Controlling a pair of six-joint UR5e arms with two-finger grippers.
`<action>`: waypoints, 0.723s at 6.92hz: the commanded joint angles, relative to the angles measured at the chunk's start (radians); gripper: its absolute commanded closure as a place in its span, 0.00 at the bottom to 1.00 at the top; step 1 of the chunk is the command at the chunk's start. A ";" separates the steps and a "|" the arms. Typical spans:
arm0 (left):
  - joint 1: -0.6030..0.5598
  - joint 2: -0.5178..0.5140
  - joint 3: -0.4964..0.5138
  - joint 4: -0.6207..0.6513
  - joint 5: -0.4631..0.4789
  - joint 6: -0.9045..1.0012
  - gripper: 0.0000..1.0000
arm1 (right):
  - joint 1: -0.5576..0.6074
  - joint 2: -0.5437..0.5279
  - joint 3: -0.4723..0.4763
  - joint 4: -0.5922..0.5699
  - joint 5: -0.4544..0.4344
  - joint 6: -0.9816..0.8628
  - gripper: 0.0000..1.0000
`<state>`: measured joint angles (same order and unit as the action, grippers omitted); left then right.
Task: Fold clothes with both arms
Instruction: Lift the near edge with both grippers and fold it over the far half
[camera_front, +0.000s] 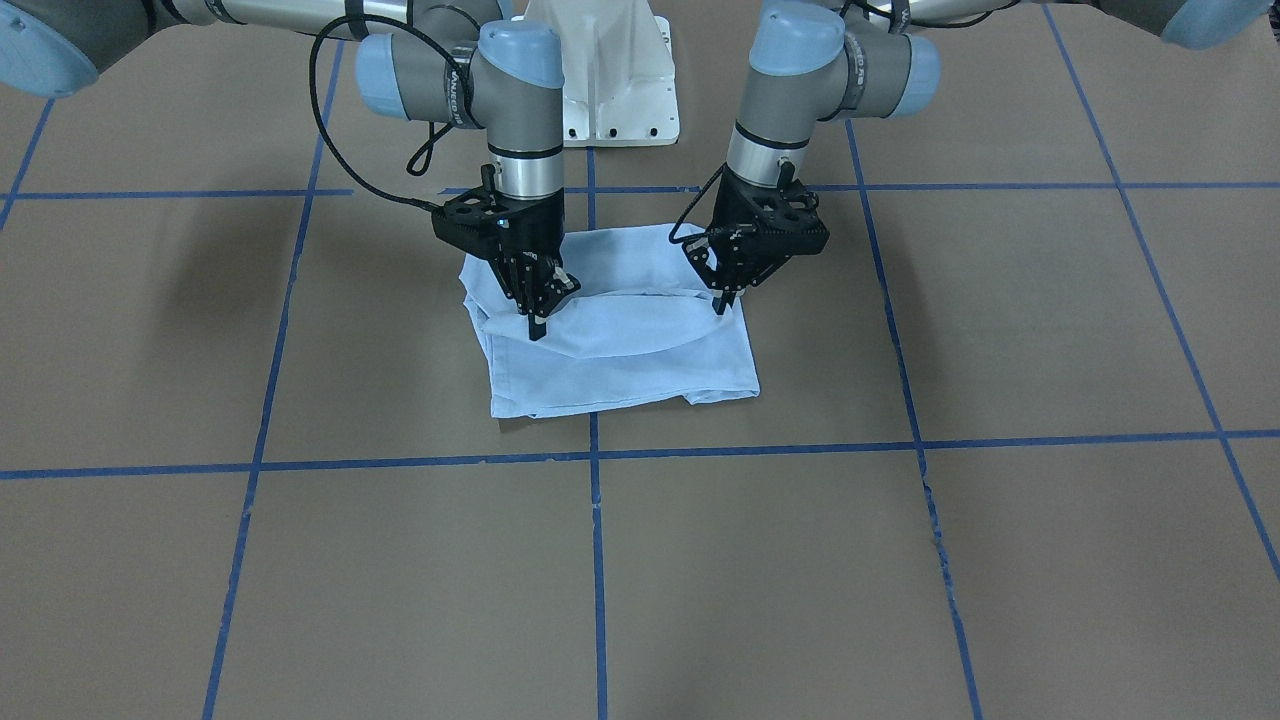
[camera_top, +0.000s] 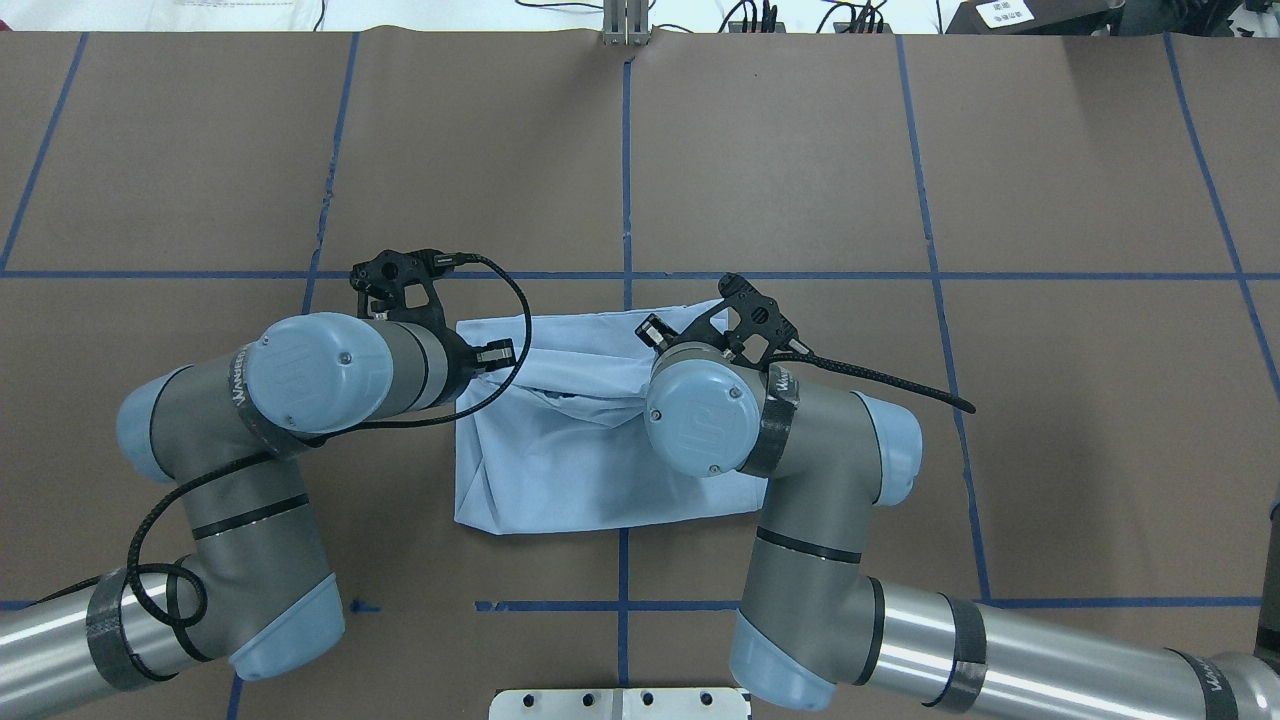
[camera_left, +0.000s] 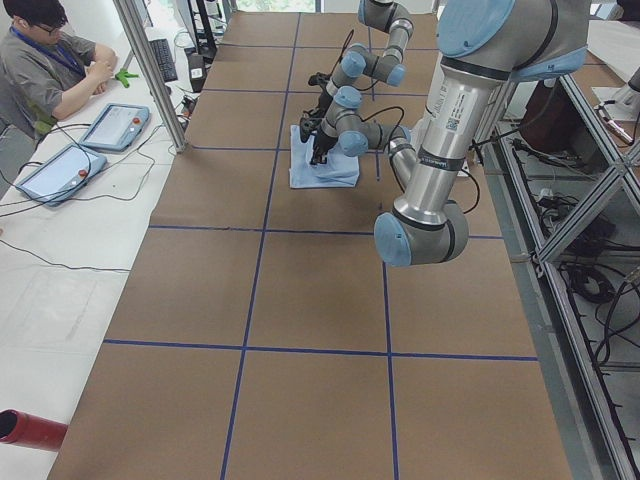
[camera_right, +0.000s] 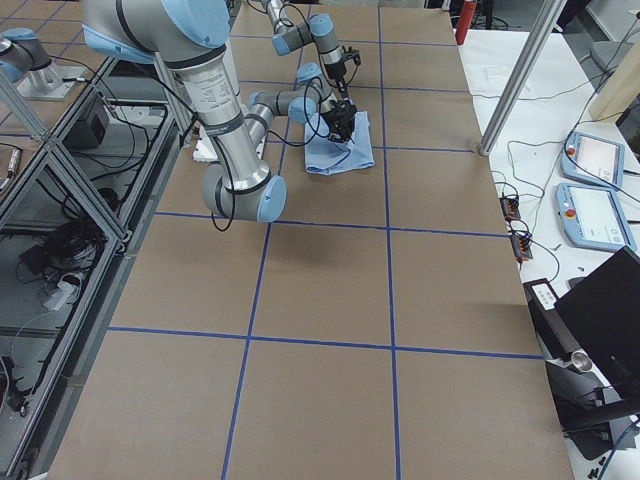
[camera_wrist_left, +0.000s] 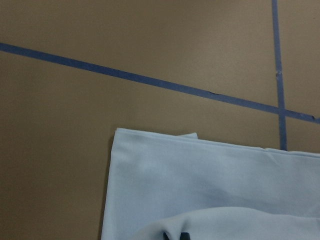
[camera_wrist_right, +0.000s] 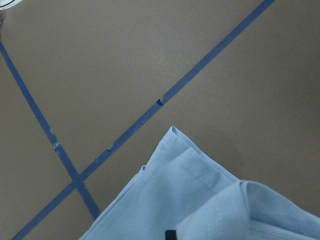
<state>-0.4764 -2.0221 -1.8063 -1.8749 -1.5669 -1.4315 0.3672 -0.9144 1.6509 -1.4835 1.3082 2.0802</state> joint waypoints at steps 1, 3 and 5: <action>-0.021 -0.024 0.027 -0.020 -0.005 0.017 1.00 | 0.045 0.021 -0.029 0.015 0.043 -0.040 1.00; -0.031 -0.043 0.048 -0.018 -0.007 0.029 1.00 | 0.064 0.025 -0.051 0.019 0.065 -0.052 1.00; -0.033 -0.043 0.061 -0.020 -0.005 0.049 1.00 | 0.070 0.042 -0.123 0.109 0.062 -0.095 1.00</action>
<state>-0.5082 -2.0639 -1.7538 -1.8936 -1.5734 -1.3901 0.4315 -0.8800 1.5643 -1.4213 1.3701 2.0172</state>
